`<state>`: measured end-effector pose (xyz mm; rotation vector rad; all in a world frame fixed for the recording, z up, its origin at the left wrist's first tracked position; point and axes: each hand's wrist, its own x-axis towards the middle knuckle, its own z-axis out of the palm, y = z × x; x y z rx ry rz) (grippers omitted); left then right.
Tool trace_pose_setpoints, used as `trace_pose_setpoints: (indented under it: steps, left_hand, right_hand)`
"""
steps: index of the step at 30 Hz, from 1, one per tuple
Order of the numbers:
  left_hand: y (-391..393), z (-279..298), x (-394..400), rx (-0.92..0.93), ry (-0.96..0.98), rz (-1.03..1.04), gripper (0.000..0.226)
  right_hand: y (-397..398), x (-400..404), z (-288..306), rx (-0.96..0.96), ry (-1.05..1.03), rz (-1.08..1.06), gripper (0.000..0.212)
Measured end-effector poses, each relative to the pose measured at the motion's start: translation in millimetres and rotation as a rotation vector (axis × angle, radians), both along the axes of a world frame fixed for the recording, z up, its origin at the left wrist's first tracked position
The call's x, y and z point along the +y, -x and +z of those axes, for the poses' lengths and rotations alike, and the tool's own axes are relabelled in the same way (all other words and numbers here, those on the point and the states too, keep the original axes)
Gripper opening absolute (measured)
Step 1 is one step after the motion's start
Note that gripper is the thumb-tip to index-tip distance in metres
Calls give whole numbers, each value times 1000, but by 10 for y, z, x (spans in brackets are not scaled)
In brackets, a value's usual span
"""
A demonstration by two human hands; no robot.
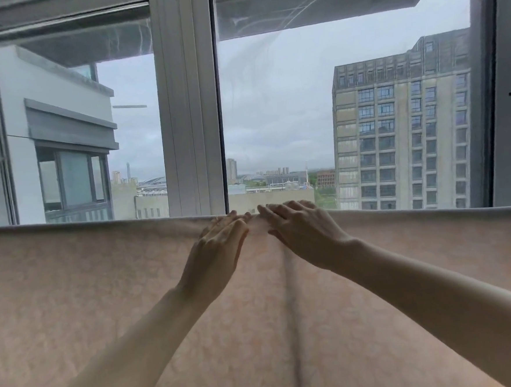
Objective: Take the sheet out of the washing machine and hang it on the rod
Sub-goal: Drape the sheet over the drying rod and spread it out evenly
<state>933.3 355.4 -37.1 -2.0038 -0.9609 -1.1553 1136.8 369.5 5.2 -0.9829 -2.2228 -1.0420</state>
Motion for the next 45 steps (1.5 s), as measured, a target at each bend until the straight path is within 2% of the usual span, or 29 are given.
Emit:
trace_pose_setpoints:
  steps: [4,8,13,18,22,24,28,32,35,40,45]
  left_hand:
    - [268,120,-1,-23,52,26,8]
    - [761,229,56,-51,103,164,25]
    - [1238,258,80,-114,107,243,17]
    - [1382,268,87,-53,122,228,9]
    - [1502,70,104,27,124,208,32]
    - [1522,19,109,25,101,221,36]
    - [1493,-7,123,4,42,215,31]
    - [1522,-33,124,7,-14,164,15]
    - [1564,-29,102,10,-43,127,15]
    - [1616,23,56,-36,-93,130,4]
    - [1872,139,133,40,-59,129,21]
  right_hand:
    - [32,30,-24,3,-55,77,42]
    - [-61,-1,-17,6,1,107,47]
    - [-44,-1,-29,27,13,113,47]
    - [54,-20,-53,47,-4,112,44]
    - [112,-6,-107,84,-47,49,43]
    - [205,3,-118,104,-62,27,44]
    - [519,31,-139,47,-45,55,49]
    - [871,126,-151,18,-34,39,55]
    - [1111,201,-126,7,-47,12,59]
    - [1405,233,-80,48,-46,101,43]
    - [1354,263,-123,39,-29,183,46]
